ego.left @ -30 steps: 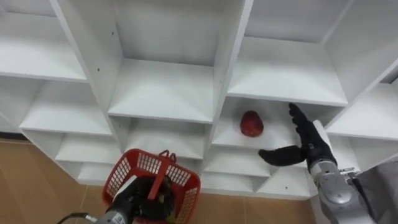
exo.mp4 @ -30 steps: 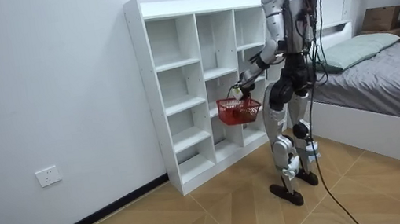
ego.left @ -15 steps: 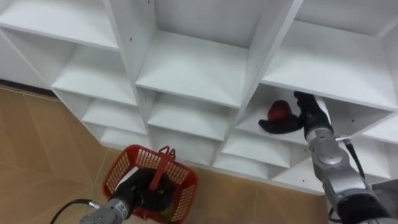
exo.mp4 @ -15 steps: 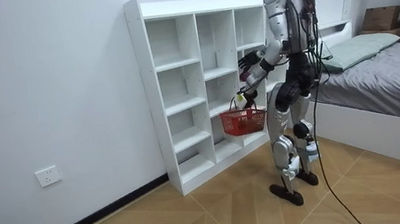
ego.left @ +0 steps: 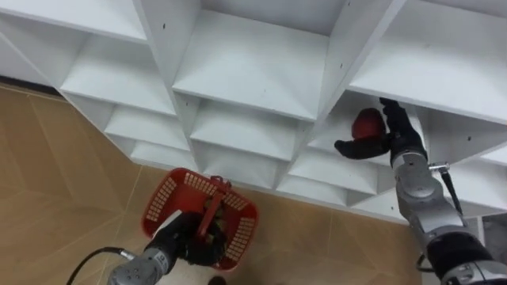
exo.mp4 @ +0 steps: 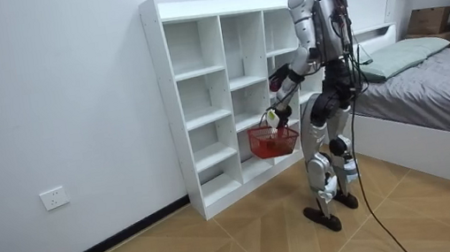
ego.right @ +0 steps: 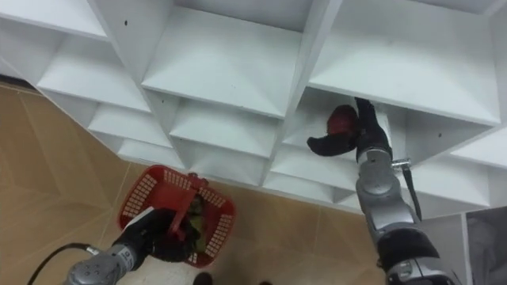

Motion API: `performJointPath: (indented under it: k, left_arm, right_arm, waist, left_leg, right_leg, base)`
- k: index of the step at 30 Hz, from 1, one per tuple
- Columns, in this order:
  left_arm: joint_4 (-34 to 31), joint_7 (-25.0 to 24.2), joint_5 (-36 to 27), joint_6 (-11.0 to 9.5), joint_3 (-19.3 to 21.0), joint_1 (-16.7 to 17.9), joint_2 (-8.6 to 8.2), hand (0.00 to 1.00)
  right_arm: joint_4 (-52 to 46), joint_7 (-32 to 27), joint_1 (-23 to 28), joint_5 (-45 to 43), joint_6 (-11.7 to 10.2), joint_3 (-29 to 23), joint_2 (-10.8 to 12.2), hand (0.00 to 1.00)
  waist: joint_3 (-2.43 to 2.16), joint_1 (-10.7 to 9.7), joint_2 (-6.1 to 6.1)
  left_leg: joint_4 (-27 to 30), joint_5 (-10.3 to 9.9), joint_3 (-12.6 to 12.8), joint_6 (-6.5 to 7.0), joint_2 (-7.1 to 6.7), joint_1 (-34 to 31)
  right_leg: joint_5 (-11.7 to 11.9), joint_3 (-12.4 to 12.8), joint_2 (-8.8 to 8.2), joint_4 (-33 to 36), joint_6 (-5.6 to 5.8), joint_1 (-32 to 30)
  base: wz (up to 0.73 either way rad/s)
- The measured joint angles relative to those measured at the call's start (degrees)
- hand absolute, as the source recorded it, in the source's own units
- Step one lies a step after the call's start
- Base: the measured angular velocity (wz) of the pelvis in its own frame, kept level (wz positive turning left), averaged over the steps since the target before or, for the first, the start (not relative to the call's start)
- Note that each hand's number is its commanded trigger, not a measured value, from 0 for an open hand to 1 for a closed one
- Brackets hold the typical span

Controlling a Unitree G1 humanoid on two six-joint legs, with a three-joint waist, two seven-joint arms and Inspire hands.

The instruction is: Collect fruits from the closet

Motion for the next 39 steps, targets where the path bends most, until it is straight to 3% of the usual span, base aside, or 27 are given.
performJointPath:
  k: [8,16,24,39]
  left_arm:
    - [0.02,0.05,-0.03,0.0,0.01,-0.59,0.13,1.0]
    - [0.02,0.73,-0.04,0.0,-0.57,-0.96,0.14,1.0]
    - [0.02,0.76,-0.03,0.0,-1.34,-2.48,0.15,1.0]
    - [0.04,0.73,-1.26,0.26,-3.95,-4.05,0.16,1.0]
  right_arm:
    - [0.02,-3.12,-0.66,-0.02,0.0,-0.11,-3.36,0.0]
    - [0.37,-4.26,-0.67,0.01,0.0,-0.04,-3.35,0.0]
    - [0.48,-5.32,-1.51,-0.06,0.01,-0.06,-3.41,0.0]
    - [2.82,-4.11,-4.03,0.08,0.19,1.35,-3.42,0.0]
  waist:
    - [0.0,-0.06,-0.01]
    - [0.04,-0.02,0.05]
    - [0.39,0.05,0.54]
    - [0.29,0.85,1.47]
  left_leg:
    - [0.02,0.16,0.92,0.11,0.01,-1.02]
    - [0.18,0.26,1.92,0.21,0.03,-1.19]
    - [0.26,0.33,2.39,0.31,0.04,-2.29]
    - [0.47,0.37,3.04,0.38,0.07,-2.98]
  right_leg:
    - [-0.02,1.39,-0.12,1.01,0.03,-1.95]
    - [-0.02,1.79,-0.24,1.85,0.03,-2.69]
    - [-0.02,2.14,-0.44,2.9,0.03,-4.54]
    - [-0.02,1.77,-0.61,3.0,0.02,-5.26]
  base:
    - [-0.08]
    - [-0.04]
    - [-0.04]
    - [0.0]
